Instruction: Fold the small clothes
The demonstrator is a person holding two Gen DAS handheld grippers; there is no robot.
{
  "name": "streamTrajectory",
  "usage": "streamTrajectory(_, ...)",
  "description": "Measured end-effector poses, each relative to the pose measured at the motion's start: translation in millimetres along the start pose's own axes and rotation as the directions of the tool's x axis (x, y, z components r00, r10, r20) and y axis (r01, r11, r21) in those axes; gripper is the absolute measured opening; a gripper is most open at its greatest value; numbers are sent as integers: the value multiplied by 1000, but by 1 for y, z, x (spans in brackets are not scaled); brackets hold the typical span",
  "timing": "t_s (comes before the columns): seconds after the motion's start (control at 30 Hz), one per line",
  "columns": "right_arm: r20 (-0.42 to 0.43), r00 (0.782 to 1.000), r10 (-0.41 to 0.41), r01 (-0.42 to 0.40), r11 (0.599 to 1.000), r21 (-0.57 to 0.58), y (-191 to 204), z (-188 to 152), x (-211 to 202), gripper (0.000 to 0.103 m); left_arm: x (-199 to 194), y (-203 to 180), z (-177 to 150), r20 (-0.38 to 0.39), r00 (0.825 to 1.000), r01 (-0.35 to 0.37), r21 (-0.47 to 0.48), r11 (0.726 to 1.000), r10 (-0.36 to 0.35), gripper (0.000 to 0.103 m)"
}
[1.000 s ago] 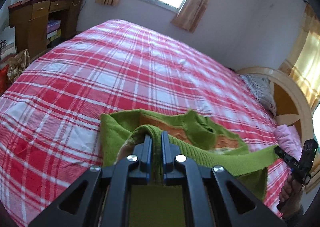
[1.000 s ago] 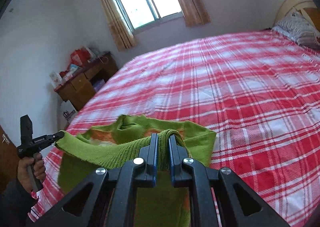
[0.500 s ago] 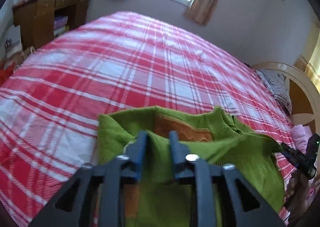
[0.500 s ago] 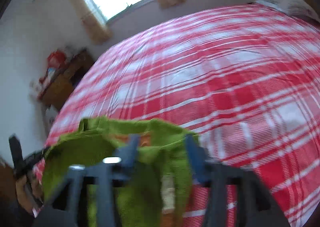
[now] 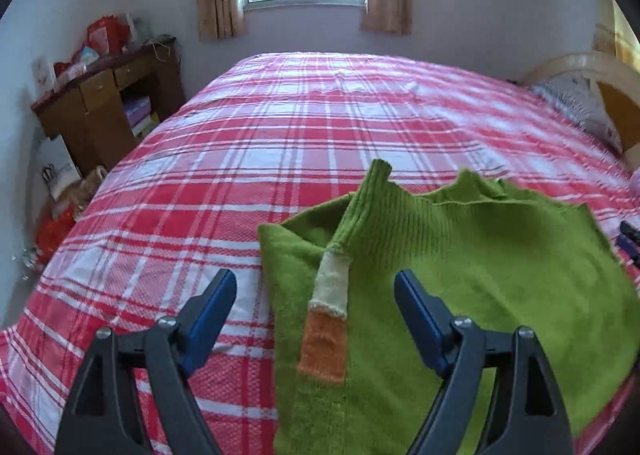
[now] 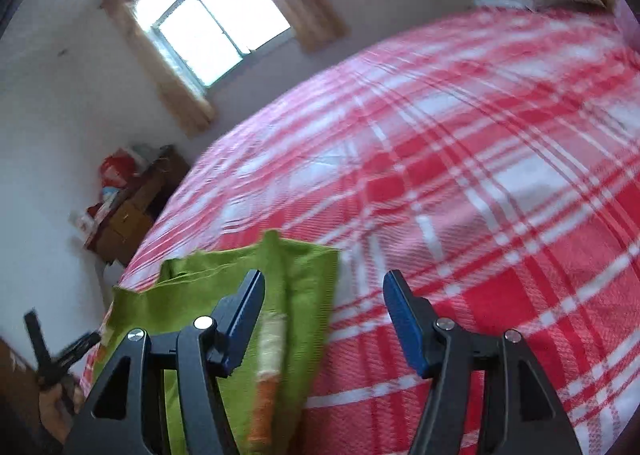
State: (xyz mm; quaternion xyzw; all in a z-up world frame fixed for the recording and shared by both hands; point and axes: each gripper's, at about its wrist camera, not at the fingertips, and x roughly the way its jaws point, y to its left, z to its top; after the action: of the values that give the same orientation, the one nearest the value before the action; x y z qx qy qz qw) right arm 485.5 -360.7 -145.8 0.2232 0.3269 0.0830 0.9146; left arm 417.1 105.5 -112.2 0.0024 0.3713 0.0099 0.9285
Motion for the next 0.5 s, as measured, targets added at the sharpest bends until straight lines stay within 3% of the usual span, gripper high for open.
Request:
streamTrajectory(0.13,-26,1000,-1,-1,995,-103,22,0,-1,63,22,9,1,-69,986,-154,-27,988,151,84)
streamTrajectory(0.27,-70,996,62,-77,967,-242,62,-2,-8,63,39,40,-15,-133,986,-125,-175,977,102,99)
streamTrajectory(0.33,-162,984,77,-124,943,-310,84,-7,3,63,38,49,-18,-130,988,-106,-216,971,79,100)
streamTrajectory(0.4,-243,969,29,-115,931,-347,94,-12,20,63,37,46,-20,-126,988,-113,-200,973,89,101)
streamTrajectory(0.47,-310,945,-101,-19,932,-362,90,-19,45,62,37,45,-21,-130,987,-117,-191,975,93,102)
streamTrajectory(0.5,-331,936,-119,0,942,-336,81,-22,54,62,37,44,-21,-132,987,-115,-195,974,90,103)
